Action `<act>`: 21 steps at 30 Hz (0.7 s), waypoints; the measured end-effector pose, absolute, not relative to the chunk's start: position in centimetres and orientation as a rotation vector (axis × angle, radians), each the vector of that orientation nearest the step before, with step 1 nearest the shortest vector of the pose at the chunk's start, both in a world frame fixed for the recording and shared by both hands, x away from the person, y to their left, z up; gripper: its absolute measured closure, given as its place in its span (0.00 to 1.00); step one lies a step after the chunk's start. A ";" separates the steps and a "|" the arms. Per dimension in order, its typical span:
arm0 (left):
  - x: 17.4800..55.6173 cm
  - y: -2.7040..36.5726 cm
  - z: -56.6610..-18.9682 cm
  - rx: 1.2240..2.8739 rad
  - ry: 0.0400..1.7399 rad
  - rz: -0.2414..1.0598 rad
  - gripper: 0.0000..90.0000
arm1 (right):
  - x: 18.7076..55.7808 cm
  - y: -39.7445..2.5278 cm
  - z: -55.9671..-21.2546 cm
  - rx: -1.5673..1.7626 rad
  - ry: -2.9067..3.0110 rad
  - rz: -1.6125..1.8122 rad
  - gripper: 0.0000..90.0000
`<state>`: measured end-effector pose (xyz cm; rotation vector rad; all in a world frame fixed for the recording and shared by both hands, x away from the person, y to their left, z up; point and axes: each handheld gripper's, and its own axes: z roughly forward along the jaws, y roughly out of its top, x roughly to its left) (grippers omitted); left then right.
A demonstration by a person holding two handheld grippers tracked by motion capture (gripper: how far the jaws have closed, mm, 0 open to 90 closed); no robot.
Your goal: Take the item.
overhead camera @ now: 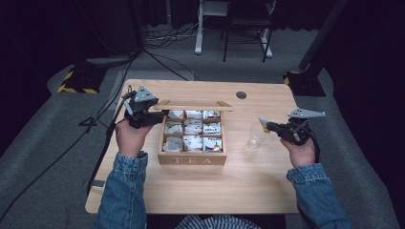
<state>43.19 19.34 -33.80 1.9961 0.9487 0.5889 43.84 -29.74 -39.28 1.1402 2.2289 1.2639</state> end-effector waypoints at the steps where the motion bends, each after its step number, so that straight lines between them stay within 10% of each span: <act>1: 43.2 19.3 -33.8 1.996 0.949 0.589 0.49 | 43.9 -29.6 -39.3 1.141 2.231 1.269 0.98; 5: 43.2 19.3 -33.8 1.997 0.949 0.589 0.49 | 44.0 -29.5 -39.7 1.146 2.237 1.278 0.98; 8: 43.2 19.3 -33.8 1.996 0.949 0.589 0.49 | 44.3 -29.3 -40.2 1.163 2.214 1.305 0.67; 11: 43.2 19.3 -33.8 1.997 0.949 0.589 0.49 | 44.4 -29.4 -40.3 1.182 2.202 1.327 0.61; 21: 43.2 19.3 -33.9 1.998 0.953 0.586 0.48 | 44.5 -30.6 -40.3 1.218 2.171 1.259 0.56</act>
